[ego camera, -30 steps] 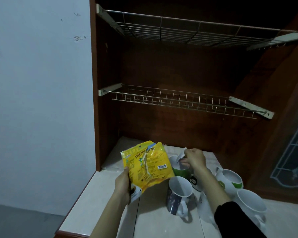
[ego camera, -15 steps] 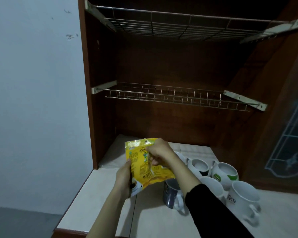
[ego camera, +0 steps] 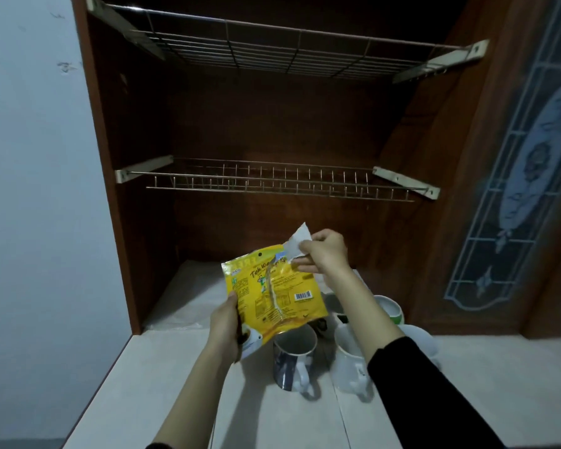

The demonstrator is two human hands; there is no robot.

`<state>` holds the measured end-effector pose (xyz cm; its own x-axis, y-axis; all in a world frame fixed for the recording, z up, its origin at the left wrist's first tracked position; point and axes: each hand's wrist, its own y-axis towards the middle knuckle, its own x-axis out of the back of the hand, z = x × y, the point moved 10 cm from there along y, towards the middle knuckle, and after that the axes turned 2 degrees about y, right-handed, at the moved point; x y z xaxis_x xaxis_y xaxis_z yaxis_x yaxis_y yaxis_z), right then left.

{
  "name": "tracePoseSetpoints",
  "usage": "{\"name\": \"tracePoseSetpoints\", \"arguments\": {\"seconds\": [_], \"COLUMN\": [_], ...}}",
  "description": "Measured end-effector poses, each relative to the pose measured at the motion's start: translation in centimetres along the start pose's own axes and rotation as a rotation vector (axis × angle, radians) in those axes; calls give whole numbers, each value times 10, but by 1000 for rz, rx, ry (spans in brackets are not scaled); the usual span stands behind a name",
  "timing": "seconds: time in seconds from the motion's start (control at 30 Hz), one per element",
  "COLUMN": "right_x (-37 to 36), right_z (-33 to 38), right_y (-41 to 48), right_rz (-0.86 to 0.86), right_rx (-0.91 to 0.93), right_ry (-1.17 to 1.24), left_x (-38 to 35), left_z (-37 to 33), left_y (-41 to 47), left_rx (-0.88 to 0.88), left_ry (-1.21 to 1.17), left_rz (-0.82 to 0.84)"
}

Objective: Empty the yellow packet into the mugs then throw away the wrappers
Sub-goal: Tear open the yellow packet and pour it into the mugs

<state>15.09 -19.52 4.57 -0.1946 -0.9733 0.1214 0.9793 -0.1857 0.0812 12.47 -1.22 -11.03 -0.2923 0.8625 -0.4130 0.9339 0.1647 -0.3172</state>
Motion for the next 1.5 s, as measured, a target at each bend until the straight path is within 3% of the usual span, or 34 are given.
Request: {"name": "tracePoseSetpoints", "arguments": {"seconds": [0.13,0.27,0.53,0.6,0.7,0.77,0.87,0.93,1.1,1.23,1.5], "right_x": [53,79,70,70,65,36,-15,-33,-45,-33,-15], "right_z": [-24,-75,-106,-89,-28,15,12,-5,-25,-25,-20], "right_y": [24,28,30,32,27,16,5,-1,-3,0,-8], "right_rz": [-152,-235,-182,-225,-277,-138,195,325,314,225,385], "right_rx": [-42,-156,-170,-105,153,283,100,-8,-45,-8,-37], "right_ry": [20,-172,-405,-318,-278,-417,-661,-767,-538,-525,-531], "left_x": [-11,-3,-1,-5,-12,-17,-30,-37,-42,-48,-67], "left_z": [-10,-11,-15,-16,-18,-19,-19,-19,-17,-13,-4], "left_y": [3,6,6,5,2,2,-4,-10,-14,-15,-19], "left_rx": [-38,-48,-55,-53,-43,-45,-52,-61,-71,-59,-22], "left_ry": [61,91,118,116,148,152,152,159,165,161,147], "left_rz": [-17,-64,-97,-82,-75,-65,-29,-5,24,53,142]}}
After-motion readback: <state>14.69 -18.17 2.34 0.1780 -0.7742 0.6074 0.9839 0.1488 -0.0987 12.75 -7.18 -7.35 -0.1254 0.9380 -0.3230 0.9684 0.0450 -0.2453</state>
